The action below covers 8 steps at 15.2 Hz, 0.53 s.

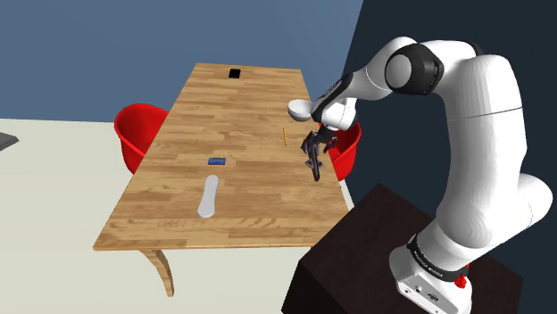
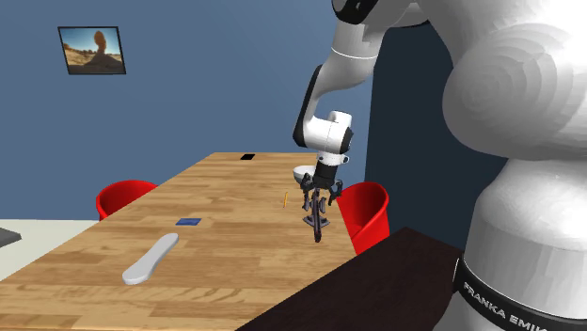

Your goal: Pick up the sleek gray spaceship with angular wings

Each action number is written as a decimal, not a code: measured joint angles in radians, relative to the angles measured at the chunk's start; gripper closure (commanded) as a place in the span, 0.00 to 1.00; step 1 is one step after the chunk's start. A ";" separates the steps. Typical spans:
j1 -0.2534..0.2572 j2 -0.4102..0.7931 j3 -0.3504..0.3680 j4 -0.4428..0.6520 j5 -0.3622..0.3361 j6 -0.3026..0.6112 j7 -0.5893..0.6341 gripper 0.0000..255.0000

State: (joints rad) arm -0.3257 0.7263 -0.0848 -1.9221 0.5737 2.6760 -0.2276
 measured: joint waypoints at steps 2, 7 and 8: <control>-0.009 0.024 0.007 0.012 0.007 0.012 -0.011 0.00; -0.012 0.033 0.012 0.014 0.011 0.020 -0.017 1.00; -0.012 0.033 0.012 0.014 0.011 0.020 -0.017 1.00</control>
State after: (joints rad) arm -0.3378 0.7594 -0.0726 -1.9080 0.5847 2.6957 -0.2443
